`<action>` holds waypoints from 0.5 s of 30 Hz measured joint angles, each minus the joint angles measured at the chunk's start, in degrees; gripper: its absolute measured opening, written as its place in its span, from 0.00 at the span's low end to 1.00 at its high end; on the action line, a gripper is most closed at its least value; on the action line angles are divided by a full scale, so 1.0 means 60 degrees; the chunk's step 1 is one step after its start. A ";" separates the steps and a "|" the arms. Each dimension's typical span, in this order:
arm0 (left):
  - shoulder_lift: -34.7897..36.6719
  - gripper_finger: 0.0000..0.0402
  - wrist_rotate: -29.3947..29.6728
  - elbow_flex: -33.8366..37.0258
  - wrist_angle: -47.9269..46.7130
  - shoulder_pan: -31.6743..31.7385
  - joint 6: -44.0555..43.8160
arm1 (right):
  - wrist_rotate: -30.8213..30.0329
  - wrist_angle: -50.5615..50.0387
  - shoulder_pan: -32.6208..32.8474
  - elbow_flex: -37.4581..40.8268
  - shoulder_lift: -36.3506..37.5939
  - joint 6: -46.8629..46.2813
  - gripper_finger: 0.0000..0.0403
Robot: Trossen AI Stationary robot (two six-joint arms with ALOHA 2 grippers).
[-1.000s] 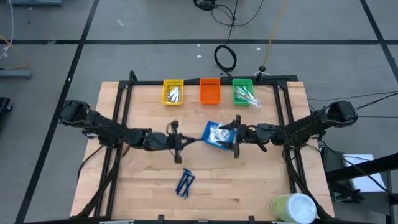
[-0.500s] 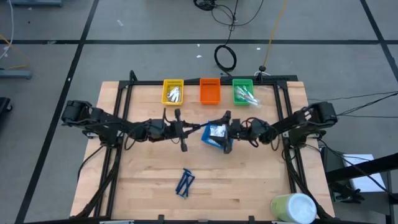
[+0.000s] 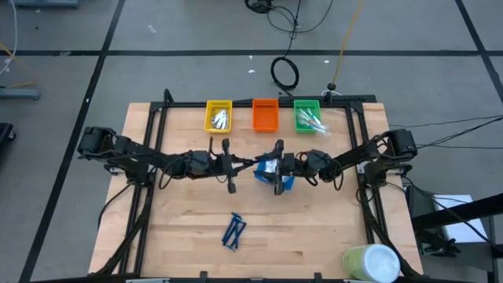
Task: Pick & Place Travel size toiletries
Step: Put the blue razor into the orange basket
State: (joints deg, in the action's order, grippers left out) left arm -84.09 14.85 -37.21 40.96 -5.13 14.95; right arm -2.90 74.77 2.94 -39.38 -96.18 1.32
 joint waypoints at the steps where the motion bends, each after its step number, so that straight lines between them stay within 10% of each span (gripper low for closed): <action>1: 0.0000 0.05 -0.0023 0.0000 0.0035 0.0000 0.0002 | -0.0015 0.0011 0.0000 0.0000 0.0007 0.0061 0.47; 8: 0.0000 0.05 -0.0073 -0.0004 0.0053 -0.0022 -0.0005 | -0.0097 -0.0093 -0.0015 0.0000 0.0021 0.0654 0.06; 15: -0.0008 0.05 0.0029 0.0011 0.0217 -0.0093 -0.0081 | -0.0044 -0.0367 -0.0106 0.0000 0.0035 0.0520 0.06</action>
State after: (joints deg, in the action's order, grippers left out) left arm -84.14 15.03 -37.15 42.26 -5.68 14.46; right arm -3.16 72.56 2.31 -39.38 -95.97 4.44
